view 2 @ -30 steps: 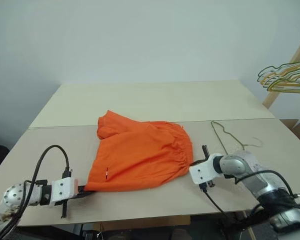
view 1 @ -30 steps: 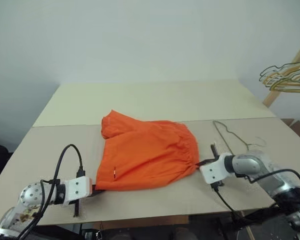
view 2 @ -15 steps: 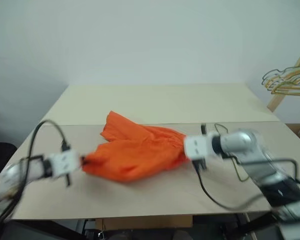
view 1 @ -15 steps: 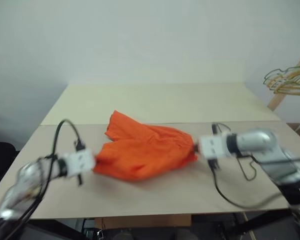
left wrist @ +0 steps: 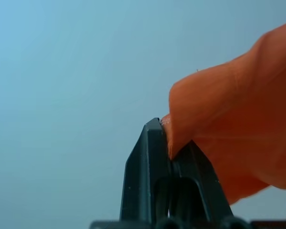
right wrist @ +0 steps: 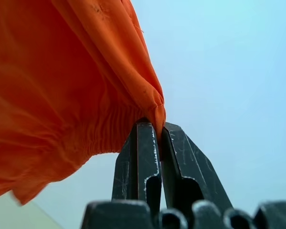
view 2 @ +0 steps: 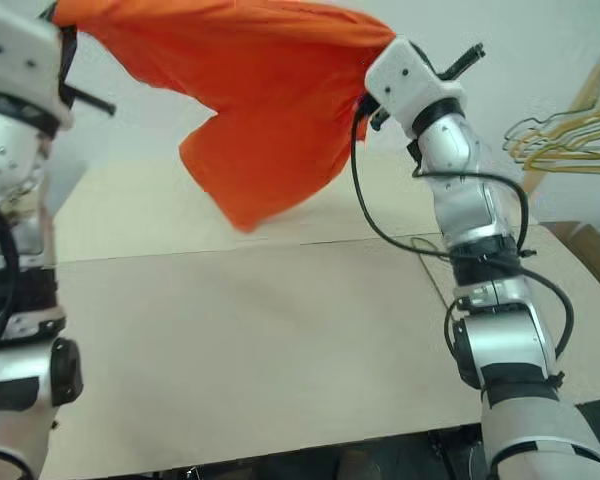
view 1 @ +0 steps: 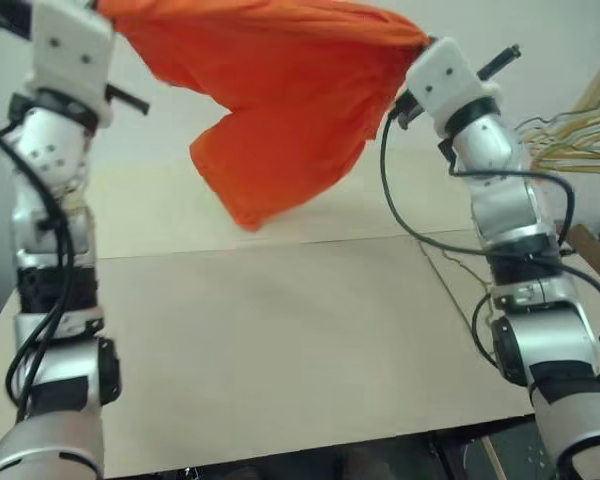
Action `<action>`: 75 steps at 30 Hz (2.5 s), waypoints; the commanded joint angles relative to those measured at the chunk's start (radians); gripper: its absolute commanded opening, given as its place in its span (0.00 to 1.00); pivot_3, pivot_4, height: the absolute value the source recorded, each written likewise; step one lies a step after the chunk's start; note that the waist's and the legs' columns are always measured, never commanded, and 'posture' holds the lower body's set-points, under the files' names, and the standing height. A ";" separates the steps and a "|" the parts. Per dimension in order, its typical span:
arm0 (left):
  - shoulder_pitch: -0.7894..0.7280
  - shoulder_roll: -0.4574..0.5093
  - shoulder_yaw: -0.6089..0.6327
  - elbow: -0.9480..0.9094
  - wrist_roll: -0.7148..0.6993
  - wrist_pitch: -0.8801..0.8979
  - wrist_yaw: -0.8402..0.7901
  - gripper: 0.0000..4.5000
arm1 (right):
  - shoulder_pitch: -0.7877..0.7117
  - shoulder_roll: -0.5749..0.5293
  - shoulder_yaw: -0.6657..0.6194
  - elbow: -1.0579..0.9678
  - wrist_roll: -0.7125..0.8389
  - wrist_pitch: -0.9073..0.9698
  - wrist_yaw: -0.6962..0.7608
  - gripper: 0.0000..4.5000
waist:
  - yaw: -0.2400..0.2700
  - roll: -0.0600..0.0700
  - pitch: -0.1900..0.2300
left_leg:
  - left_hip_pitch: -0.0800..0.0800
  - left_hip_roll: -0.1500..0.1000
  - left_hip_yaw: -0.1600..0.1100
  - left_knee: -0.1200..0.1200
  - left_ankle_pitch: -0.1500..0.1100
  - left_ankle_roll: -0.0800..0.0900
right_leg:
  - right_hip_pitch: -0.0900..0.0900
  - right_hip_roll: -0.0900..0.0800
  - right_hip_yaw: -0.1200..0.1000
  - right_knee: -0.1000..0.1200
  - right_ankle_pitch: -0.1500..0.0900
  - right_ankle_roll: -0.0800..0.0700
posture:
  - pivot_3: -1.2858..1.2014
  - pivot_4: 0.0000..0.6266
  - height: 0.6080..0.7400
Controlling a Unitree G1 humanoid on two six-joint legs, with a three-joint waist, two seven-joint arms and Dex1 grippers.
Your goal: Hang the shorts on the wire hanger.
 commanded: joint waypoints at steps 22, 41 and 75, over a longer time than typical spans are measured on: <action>1.378 0.276 0.121 -0.543 -0.078 -0.091 -0.702 0.01 | 0.520 -0.451 0.331 -0.341 0.128 -0.493 0.917 0.00 | 0.115 -0.002 0.007 | 0.018 0.014 0.015 0.013 -0.005 0.005 | 0.014 0.005 0.017 -0.001 -0.004 -0.012 | 0.55 0.00 1.00; 1.414 0.308 0.214 -0.620 -0.148 0.027 -0.841 0.62 | 0.583 -0.573 0.263 -0.407 0.234 -0.465 1.072 0.72 | 0.115 -0.003 0.008 | 0.019 0.016 0.016 0.013 -0.008 0.006 | 0.013 0.010 0.020 -0.003 -0.004 -0.013 | 0.55 0.00 1.00; 0.887 0.049 0.010 -0.719 -0.606 0.310 -0.568 1.00 | 0.285 -0.193 -0.067 0.325 0.455 0.862 0.654 1.00 | 0.099 -0.002 0.006 | 0.017 0.013 0.019 0.012 -0.006 0.002 | 0.016 0.012 0.027 -0.002 -0.003 -0.013 | 0.54 0.00 1.00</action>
